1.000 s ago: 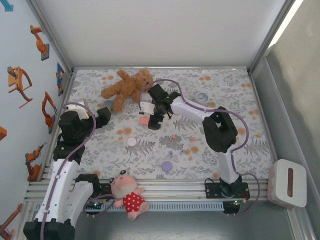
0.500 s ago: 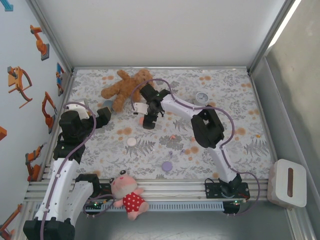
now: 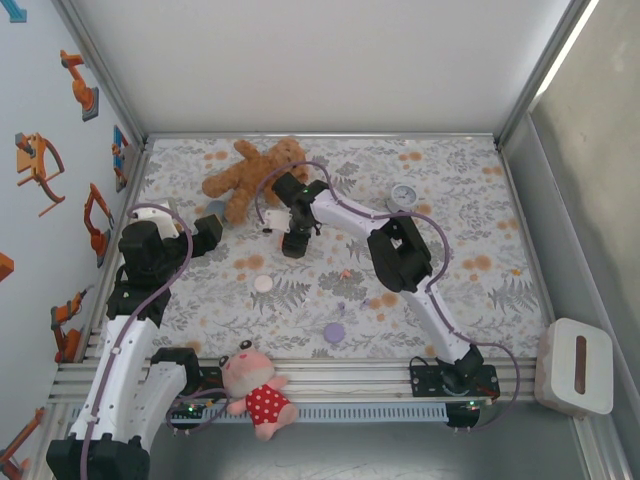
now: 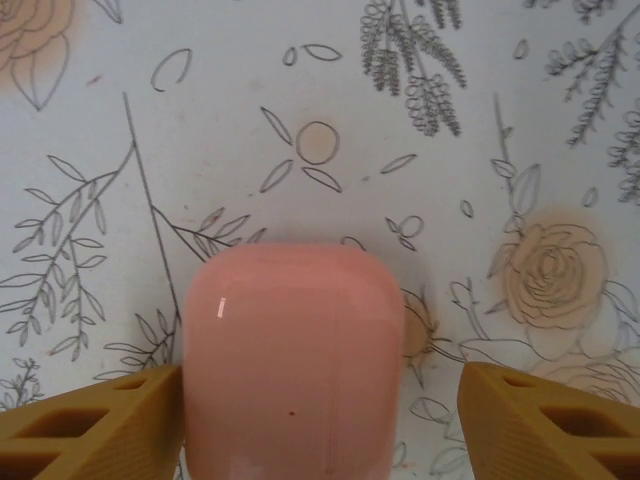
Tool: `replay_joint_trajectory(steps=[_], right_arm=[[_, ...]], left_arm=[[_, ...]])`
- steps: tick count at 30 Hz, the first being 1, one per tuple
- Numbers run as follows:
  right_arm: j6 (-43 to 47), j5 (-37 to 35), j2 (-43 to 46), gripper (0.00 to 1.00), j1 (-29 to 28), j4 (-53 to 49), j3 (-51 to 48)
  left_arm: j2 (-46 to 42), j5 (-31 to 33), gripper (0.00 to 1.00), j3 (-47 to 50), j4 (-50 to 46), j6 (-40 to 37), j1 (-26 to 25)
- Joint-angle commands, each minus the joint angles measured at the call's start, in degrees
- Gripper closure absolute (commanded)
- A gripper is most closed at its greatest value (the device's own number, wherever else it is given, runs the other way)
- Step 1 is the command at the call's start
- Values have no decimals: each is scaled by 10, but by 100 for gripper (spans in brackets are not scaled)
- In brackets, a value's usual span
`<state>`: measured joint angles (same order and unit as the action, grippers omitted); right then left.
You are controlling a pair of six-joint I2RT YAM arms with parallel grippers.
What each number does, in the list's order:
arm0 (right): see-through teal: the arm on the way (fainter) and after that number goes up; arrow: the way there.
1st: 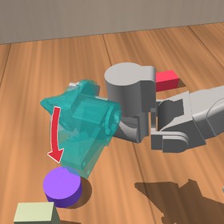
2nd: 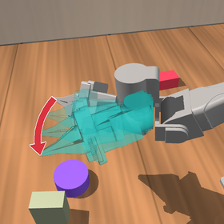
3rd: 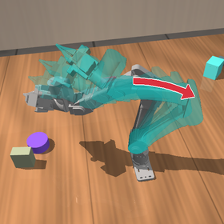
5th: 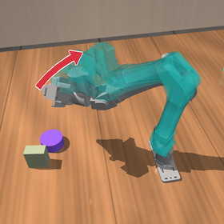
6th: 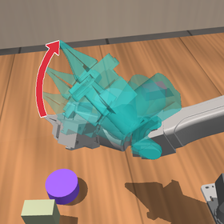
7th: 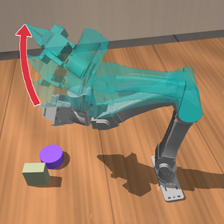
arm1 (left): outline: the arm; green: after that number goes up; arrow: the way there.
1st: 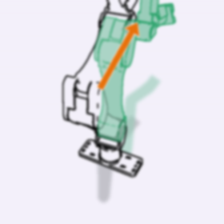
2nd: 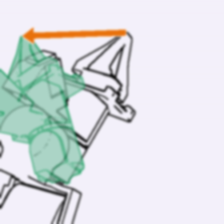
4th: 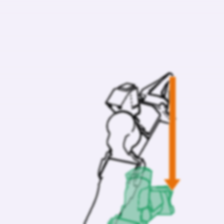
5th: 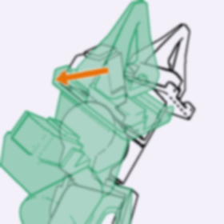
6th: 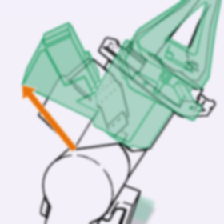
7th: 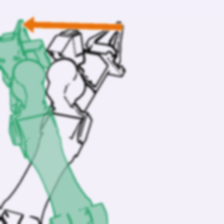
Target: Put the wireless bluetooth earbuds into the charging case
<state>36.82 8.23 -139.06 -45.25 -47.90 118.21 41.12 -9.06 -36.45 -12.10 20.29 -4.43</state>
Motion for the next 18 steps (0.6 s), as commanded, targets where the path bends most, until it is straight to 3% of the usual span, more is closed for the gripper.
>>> replay_joint_trajectory(steps=[1, 9, 18], right_arm=[[0, -9, -15, 34, -6, -31, 16], [-1, -12, -10, 51, -6, -31, 3], [-1, -1, 82, 57, -6, 75, -95]], left_arm=[[-1, -10, 4, -10, -10, -11, 3], [2, -7, 4, -12, -10, -14, 2], [6, -14, 4, -11, -10, -14, 1]])
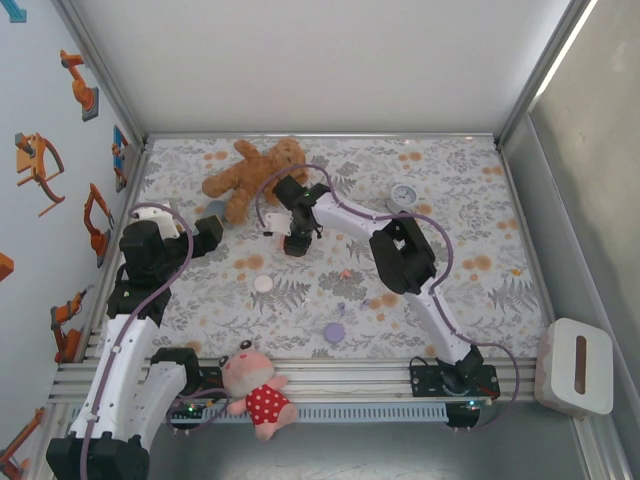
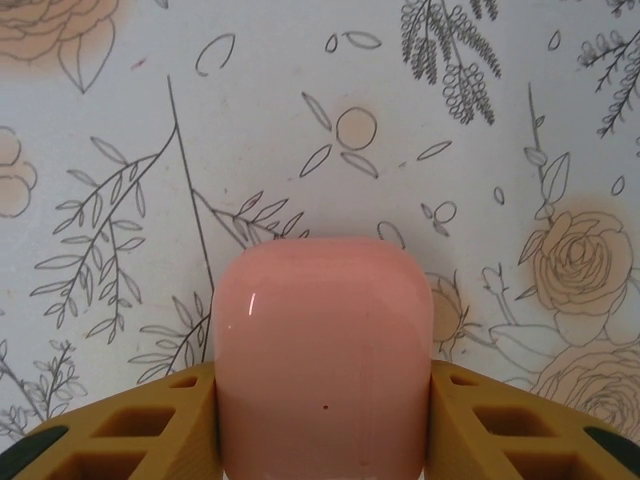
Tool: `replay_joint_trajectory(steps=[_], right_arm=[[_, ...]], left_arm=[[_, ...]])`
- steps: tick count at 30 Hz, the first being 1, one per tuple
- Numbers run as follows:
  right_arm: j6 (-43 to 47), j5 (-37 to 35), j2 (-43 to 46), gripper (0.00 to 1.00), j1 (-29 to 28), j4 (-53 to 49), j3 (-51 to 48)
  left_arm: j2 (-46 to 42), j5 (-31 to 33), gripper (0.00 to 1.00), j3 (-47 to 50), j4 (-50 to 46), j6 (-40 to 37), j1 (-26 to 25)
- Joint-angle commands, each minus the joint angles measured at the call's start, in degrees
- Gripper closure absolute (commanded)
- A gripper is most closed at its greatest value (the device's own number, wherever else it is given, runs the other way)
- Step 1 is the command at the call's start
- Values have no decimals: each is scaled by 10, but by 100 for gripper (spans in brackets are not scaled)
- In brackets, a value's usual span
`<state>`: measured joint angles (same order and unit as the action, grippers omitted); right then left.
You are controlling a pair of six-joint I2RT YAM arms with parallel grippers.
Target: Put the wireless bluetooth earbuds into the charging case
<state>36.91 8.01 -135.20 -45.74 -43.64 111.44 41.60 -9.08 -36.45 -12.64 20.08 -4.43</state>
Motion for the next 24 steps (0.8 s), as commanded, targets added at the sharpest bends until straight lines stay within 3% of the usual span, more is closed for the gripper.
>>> replay_joint_trajectory(steps=[1, 6, 16, 19, 24], right_arm=[[-2, 1, 51, 57, -1, 39, -34], [-3, -9, 123, 58, -1, 96, -98], [-1, -55, 321, 58, -1, 231, -261], [9, -65, 377, 58, -1, 258, -301], [27, -79, 456, 58, -1, 272, -333]], left_arm=[[2, -14, 4, -11, -4, -12, 1], [4, -26, 4, -13, -5, -9, 0], [15, -141, 3, -37, 13, 42, -6], [26, -193, 0, -59, 22, 59, -9], [47, -300, 5, -89, 80, 96, -24]])
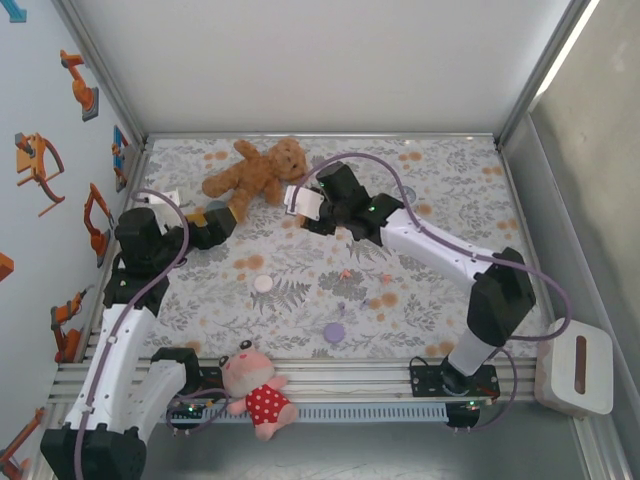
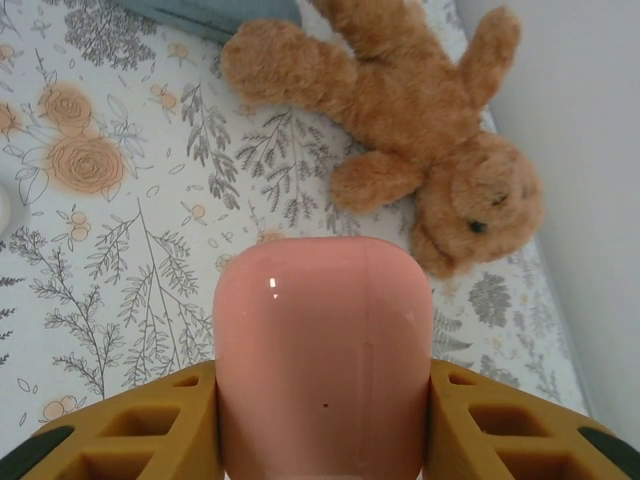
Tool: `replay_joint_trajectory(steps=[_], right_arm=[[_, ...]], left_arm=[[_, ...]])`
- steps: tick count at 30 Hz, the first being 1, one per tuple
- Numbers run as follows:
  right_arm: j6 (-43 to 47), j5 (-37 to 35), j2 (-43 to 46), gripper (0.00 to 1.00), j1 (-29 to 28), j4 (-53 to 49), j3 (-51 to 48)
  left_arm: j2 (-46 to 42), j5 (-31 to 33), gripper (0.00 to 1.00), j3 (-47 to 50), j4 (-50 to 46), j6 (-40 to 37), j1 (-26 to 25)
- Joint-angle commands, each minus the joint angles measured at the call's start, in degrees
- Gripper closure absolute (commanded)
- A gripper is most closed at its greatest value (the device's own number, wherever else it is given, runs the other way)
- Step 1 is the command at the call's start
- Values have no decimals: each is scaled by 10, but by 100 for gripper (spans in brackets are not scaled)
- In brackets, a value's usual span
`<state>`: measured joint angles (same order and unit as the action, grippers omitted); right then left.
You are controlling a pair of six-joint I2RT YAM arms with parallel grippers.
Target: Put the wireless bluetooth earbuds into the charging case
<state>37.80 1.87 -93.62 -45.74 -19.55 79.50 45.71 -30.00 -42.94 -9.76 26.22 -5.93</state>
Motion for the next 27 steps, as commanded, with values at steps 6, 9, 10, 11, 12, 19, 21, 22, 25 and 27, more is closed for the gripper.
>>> replay_joint_trajectory(steps=[6, 9, 10, 11, 12, 19, 21, 22, 25, 27], right_arm=[[35, -10, 115, 58, -1, 49, -39], [37, 0, 144, 58, -1, 49, -44], [37, 1, 151, 58, -1, 50, -47], [36, 3, 159, 58, -1, 50, -49], [36, 6, 166, 58, -1, 50, -52], [34, 9, 193, 57, -3, 46, -67], [32, 6, 196, 57, -4, 40, -68], [32, 4, 197, 57, -3, 38, -69], [30, 4, 200, 57, -4, 36, -73], [26, 5, 200, 57, -5, 37, -73]], left_arm=[[36, -155, 13, -50, 110, 69, -37], [55, -163, 15, -64, 118, 66, -65], [62, -163, 15, -66, 120, 64, -76], [69, -162, 15, -70, 123, 60, -90], [77, -160, 15, -73, 126, 56, -103], [121, -137, 18, -100, 127, 30, -172], [130, -132, 19, -103, 132, 26, -184], [137, -132, 20, -106, 135, 25, -190], [156, -132, 21, -117, 141, 22, -209], [169, -132, 23, -124, 141, 18, -218]])
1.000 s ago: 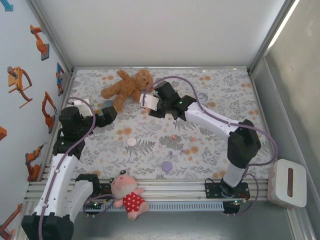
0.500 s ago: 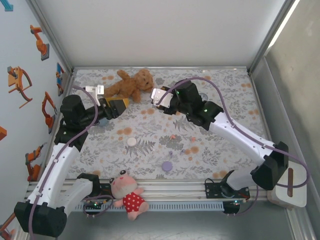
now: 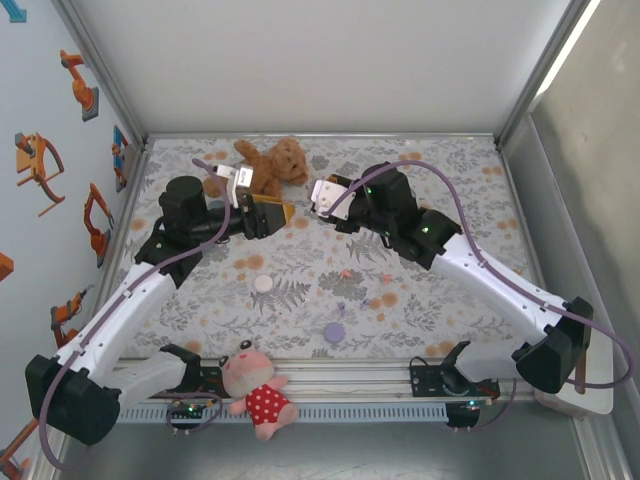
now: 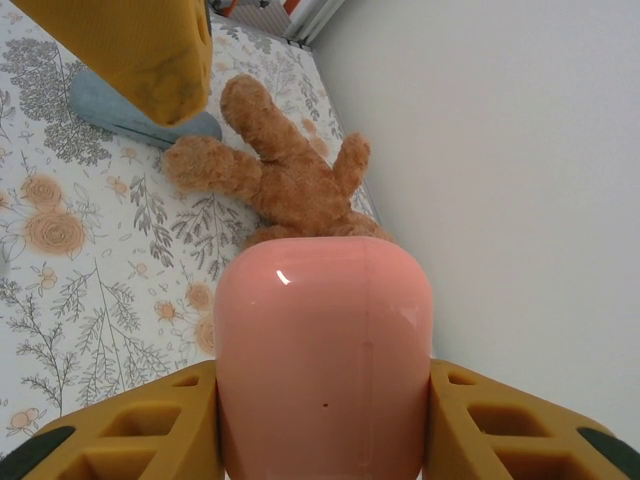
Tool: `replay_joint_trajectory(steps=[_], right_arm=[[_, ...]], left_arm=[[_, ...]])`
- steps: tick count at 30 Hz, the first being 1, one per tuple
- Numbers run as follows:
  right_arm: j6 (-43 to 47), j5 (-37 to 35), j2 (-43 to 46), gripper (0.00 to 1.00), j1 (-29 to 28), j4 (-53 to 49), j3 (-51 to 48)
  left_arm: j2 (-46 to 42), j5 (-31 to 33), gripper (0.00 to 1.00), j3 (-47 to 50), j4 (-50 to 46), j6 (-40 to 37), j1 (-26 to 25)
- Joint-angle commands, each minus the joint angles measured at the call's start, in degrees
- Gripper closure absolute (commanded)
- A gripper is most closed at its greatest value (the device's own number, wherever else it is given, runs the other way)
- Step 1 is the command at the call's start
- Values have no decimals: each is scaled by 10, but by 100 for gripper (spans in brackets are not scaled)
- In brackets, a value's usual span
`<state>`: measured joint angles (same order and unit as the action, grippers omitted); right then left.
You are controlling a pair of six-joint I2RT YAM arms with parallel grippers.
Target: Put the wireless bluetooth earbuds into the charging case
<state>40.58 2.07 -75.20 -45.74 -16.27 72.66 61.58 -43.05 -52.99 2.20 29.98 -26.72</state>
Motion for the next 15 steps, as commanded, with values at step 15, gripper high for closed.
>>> replay_joint_trajectory(steps=[15], right_arm=[[-10, 5, 7, 57, -12, 8, -7]], left_arm=[[91, 10, 36, -60, 38, -32, -53]])
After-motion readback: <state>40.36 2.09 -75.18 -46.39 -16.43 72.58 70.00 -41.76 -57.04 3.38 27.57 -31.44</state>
